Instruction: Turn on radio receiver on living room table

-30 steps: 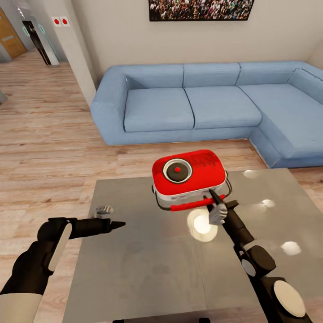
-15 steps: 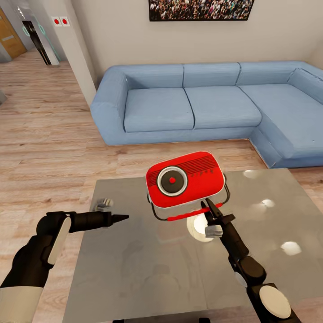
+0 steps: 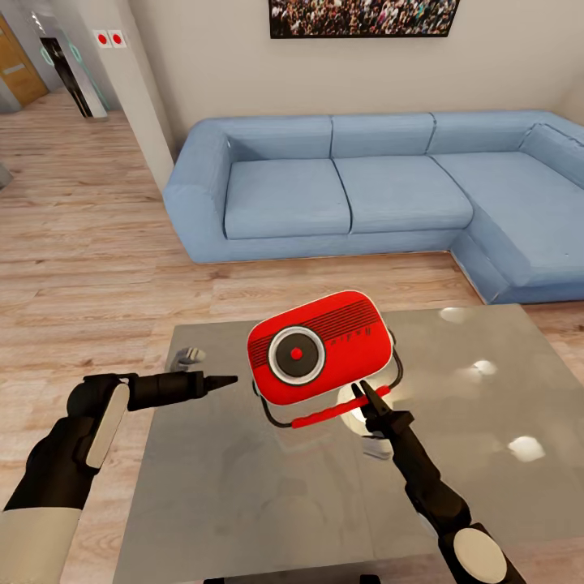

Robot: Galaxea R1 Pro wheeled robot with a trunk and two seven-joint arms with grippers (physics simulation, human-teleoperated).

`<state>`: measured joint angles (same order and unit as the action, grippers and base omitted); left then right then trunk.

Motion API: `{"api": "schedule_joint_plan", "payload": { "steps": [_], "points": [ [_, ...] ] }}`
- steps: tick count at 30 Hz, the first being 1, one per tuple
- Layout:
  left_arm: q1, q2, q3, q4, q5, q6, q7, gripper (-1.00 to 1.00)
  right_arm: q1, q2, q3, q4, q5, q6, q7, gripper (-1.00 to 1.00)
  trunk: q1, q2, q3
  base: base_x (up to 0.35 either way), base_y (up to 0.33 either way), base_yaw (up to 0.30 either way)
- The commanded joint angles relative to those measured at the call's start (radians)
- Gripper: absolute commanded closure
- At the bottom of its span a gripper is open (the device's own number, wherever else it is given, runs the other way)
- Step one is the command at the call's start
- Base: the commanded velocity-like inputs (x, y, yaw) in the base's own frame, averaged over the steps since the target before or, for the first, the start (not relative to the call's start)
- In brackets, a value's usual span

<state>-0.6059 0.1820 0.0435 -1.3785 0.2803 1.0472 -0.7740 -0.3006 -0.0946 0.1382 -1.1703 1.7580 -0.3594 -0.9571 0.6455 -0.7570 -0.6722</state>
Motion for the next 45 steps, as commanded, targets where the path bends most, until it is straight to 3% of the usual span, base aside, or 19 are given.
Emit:
{"api": "schedule_joint_plan", "payload": {
  "steps": [1, 9, 17, 21, 38, 45],
  "points": [
    [-0.001, 0.0, 0.0, 0.0, 0.001, 0.0, 0.0, -1.0, 0.0, 0.001, 0.0, 0.0, -0.005, -0.006, -0.001, 1.0, 0.0, 0.0, 0.0, 0.0, 0.0, 0.0],
    [-0.006, -0.01, 0.0, 0.004, 0.0, 0.0, 0.007, -1.0, 0.0, -0.001, 0.002, 0.001, -0.003, -0.009, 0.004, 1.0, 0.0, 0.0, 0.0, 0.0, 0.0, 0.0],
    [-0.017, -0.05, -0.002, 0.006, -0.01, 0.0, 0.015, -1.0, 0.0, 0.004, 0.002, -0.019, -0.005, -0.001, 0.008, 1.0, 0.0, 0.0, 0.0, 0.0, 0.0, 0.0],
    [-0.018, -0.062, -0.005, 0.011, -0.034, 0.0, 0.016, -1.0, 0.0, -0.002, 0.0, -0.016, -0.002, -0.002, 0.012, 1.0, 0.0, 0.0, 0.0, 0.0, 0.0, 0.0],
    [-0.018, -0.063, 0.004, 0.014, -0.059, -0.012, 0.014, -1.0, 0.001, -0.002, 0.005, 0.012, 0.003, -0.008, 0.012, 1.0, 0.0, 0.0, 0.0, 0.0, 0.0, 0.0],
    [-0.018, -0.056, 0.006, -0.005, -0.05, -0.012, -0.001, -1.0, 0.003, -0.002, 0.0, 0.034, -0.002, -0.006, 0.007, 1.0, 0.0, 0.0, 0.0, 0.0, 0.0, 0.0]
  ]
}}
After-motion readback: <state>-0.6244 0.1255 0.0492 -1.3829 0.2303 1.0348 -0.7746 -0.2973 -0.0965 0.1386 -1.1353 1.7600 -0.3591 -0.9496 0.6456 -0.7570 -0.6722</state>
